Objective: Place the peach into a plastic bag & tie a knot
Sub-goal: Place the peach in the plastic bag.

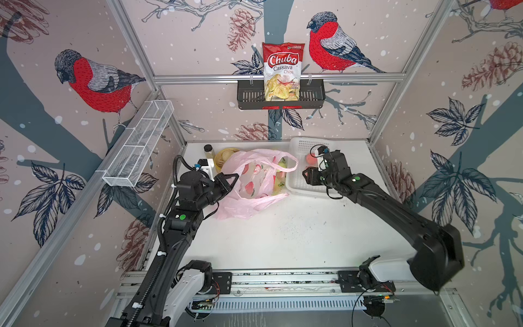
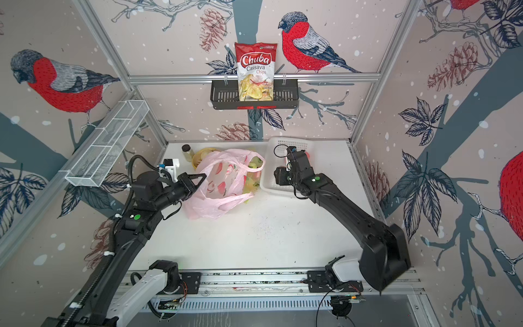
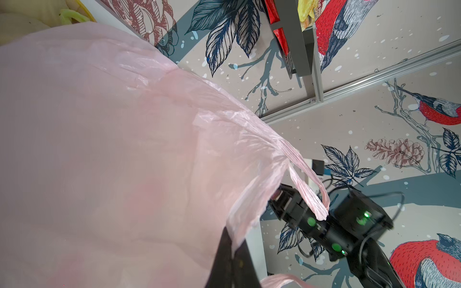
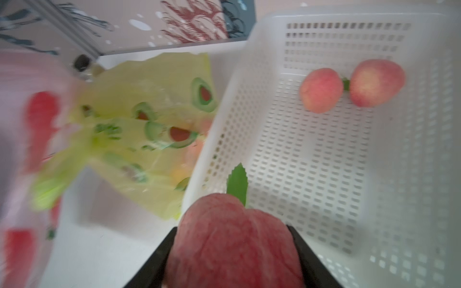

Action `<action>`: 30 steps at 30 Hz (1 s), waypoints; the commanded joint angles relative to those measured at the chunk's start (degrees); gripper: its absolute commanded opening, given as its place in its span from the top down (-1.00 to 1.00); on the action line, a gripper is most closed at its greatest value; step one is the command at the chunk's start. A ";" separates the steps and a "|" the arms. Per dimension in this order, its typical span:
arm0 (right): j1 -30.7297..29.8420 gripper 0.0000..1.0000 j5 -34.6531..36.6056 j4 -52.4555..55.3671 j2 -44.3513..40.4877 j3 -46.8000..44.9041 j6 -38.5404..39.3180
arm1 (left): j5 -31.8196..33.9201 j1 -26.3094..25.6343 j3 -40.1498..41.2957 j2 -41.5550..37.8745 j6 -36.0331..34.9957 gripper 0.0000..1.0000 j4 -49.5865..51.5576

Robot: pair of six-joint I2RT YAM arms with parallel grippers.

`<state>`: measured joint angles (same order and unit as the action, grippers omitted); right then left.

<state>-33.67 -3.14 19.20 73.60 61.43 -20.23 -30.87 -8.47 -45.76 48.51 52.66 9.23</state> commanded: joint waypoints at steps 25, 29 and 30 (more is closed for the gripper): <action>-15.77 -0.83 -21.18 1.74 30.19 29.69 -2.89 | 1.10 -2.43 12.26 -6.35 8.73 1.00 -11.07; -14.30 -0.92 -23.05 1.62 29.00 29.15 -2.58 | 1.26 -2.43 15.77 -6.32 10.80 1.00 -14.86; -14.17 -0.92 -22.91 1.78 28.32 28.90 -2.46 | 1.41 -2.41 16.38 -6.32 11.08 1.00 -15.36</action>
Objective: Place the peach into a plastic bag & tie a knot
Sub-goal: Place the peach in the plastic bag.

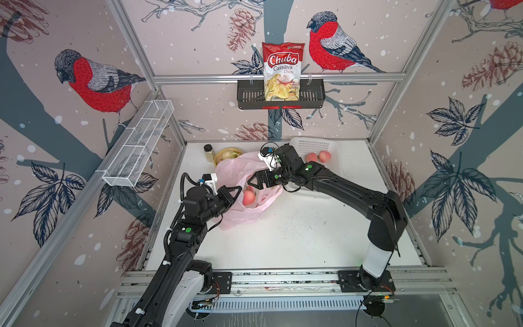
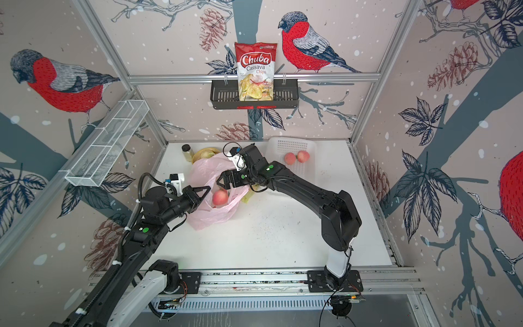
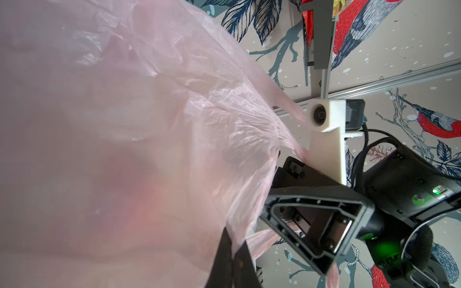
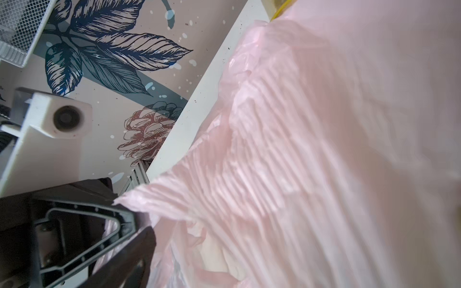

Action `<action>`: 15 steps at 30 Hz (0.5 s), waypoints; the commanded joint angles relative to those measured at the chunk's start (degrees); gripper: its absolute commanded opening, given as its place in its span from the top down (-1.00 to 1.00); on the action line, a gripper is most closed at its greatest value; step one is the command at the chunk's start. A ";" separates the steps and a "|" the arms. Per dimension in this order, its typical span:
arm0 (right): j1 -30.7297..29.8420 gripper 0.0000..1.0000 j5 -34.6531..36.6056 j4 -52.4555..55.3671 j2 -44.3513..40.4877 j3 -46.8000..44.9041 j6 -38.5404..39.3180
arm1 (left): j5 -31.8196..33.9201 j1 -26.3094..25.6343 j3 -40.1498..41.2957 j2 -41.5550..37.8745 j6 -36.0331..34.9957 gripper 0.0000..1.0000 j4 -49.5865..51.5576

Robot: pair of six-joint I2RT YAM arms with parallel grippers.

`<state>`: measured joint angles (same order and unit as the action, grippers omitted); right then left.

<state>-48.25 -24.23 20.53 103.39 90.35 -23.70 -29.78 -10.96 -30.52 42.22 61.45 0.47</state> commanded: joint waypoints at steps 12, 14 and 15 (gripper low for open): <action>20.31 -0.81 16.59 -3.64 -28.16 -25.06 0.96 | 1.48 0.07 1.12 3.26 -0.41 1.00 -7.08; 24.96 -0.87 20.02 -4.54 -26.41 -26.35 1.23 | 0.91 0.07 0.47 4.27 -1.52 1.00 -6.63; 26.23 -0.89 21.64 -5.12 -24.59 -26.25 1.39 | 0.83 0.07 0.22 4.53 -1.67 1.00 -6.56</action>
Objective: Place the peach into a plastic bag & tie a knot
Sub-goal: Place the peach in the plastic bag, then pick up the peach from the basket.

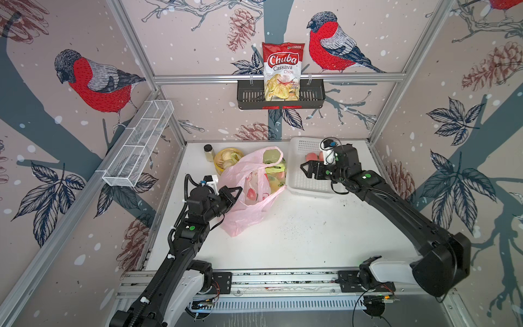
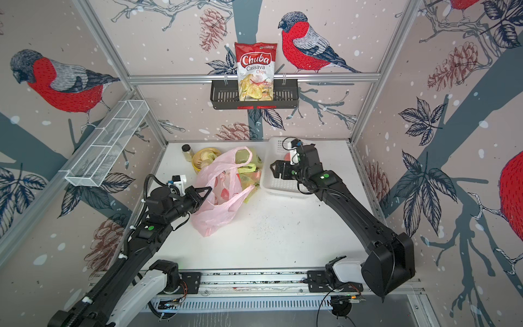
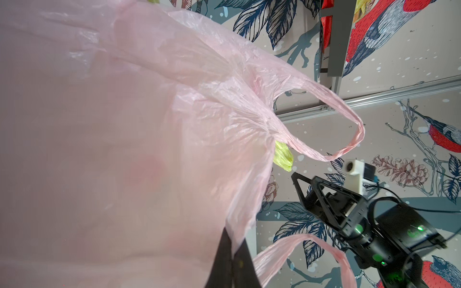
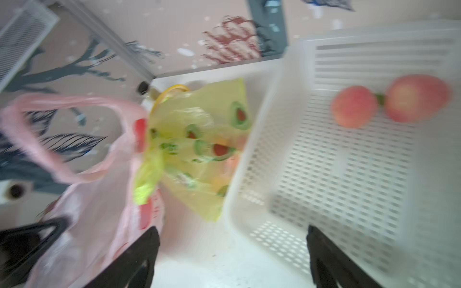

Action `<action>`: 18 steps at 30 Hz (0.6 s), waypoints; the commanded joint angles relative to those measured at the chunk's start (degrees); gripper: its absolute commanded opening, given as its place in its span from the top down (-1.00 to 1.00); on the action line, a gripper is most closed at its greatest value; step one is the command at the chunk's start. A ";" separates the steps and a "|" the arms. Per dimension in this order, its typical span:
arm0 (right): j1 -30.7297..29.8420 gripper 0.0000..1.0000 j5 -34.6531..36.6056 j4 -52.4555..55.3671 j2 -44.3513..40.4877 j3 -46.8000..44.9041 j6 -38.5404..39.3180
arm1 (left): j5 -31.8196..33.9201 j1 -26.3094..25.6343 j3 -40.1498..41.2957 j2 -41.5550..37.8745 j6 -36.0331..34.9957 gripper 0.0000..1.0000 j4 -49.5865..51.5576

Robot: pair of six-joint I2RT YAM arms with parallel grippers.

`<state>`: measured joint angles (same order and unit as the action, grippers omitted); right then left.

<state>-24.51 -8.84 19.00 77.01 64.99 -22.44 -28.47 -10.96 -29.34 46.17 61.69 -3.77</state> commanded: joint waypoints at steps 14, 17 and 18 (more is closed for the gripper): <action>8.27 -0.93 11.64 0.91 45.67 32.48 -1.00 | -0.85 0.06 -0.79 0.23 -2.80 1.00 -1.23; 8.27 -0.92 11.65 2.72 50.93 38.59 -1.66 | -1.13 0.06 -0.89 0.31 -2.63 1.00 -1.40; 8.25 -0.92 11.69 3.11 52.26 40.38 -1.96 | -1.24 0.06 -0.87 0.16 -2.65 1.00 -1.37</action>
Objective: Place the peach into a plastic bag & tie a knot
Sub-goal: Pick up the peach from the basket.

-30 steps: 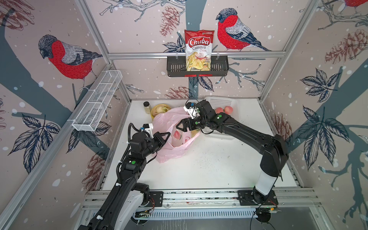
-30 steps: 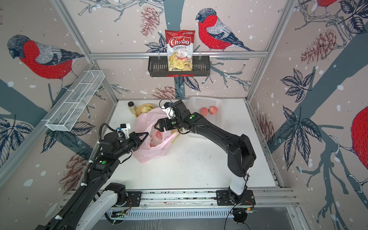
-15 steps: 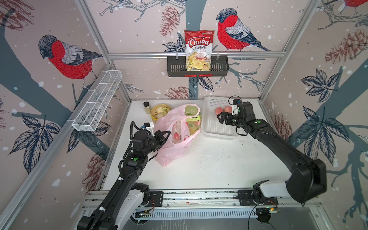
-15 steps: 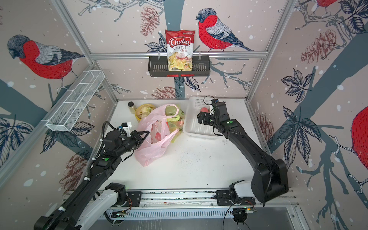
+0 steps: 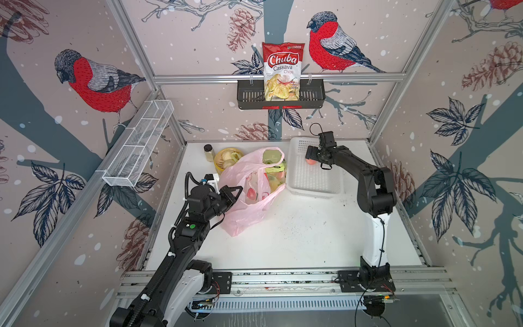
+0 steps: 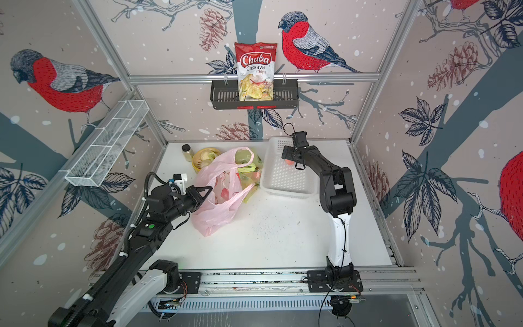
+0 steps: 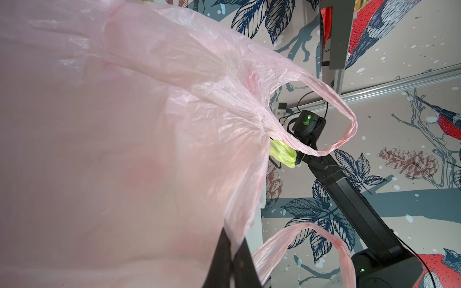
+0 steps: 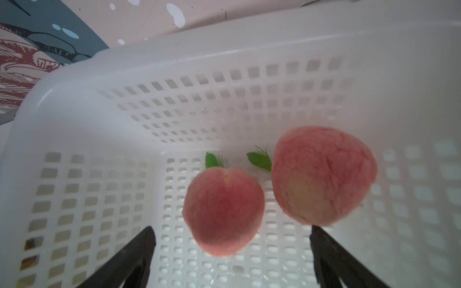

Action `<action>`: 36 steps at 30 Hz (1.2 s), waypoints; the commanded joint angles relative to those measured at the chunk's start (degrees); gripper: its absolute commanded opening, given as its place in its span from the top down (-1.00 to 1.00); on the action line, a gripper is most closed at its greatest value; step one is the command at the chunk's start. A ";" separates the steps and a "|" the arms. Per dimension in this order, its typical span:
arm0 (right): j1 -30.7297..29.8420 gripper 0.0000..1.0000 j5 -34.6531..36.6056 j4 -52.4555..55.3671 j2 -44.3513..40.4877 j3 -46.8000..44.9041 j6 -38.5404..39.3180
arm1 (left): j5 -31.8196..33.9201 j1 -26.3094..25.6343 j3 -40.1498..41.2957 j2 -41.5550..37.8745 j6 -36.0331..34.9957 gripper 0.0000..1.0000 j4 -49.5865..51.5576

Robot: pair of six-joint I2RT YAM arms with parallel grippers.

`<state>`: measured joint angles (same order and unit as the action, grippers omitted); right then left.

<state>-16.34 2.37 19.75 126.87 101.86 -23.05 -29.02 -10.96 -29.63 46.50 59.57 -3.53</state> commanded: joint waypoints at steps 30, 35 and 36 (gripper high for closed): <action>-3.66 -0.05 -2.18 -8.85 -11.52 -10.24 -4.47 | -0.23 0.07 0.87 -2.80 0.37 1.00 -0.72; -10.50 -0.02 -6.57 -8.71 -30.09 -25.99 -1.61 | -0.08 0.06 0.36 -3.26 0.04 1.00 -0.06; -12.53 -0.02 -7.39 -8.17 -33.64 -28.85 -1.03 | -0.08 0.10 0.36 -3.34 0.02 1.00 -0.06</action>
<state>-25.93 -0.89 11.88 98.28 77.49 -26.63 -29.56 -10.96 -28.77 43.42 60.01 -2.74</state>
